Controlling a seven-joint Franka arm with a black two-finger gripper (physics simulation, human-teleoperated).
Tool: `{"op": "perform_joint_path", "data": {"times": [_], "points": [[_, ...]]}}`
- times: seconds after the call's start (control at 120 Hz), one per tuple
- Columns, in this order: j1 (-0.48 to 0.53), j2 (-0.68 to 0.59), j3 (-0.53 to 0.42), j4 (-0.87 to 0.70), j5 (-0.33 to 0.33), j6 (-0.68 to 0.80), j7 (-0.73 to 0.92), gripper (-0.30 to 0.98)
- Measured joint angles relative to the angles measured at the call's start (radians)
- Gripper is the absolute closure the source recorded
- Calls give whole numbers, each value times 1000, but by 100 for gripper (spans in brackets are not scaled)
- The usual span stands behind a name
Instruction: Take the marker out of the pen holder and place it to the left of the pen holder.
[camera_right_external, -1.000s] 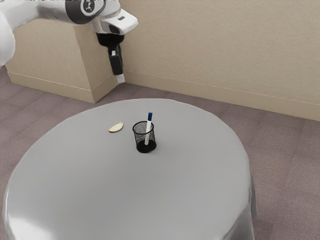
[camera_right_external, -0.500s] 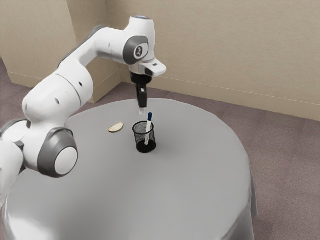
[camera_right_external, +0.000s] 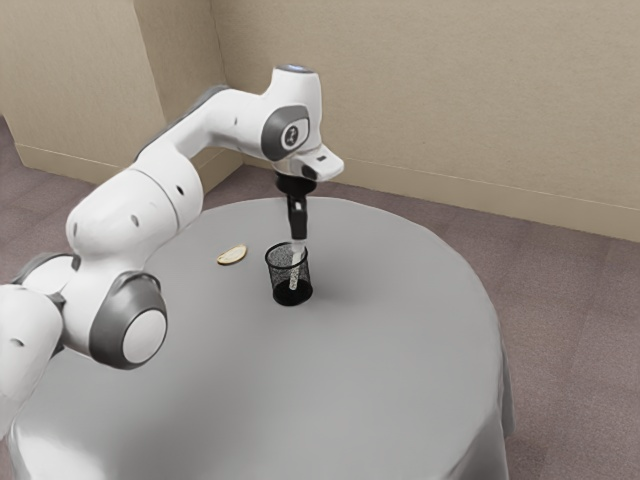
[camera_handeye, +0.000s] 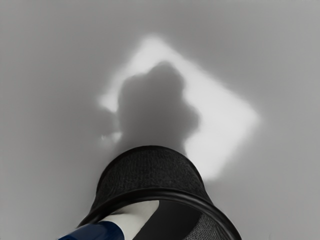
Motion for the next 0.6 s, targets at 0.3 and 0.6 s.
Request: {"op": "perform_joint_path", "data": {"times": [0.3, 0.6], "points": [[0, 6, 3, 0, -6, 33, 7, 53], [2, -96, 6, -74, 3, 16, 9, 74]]}}
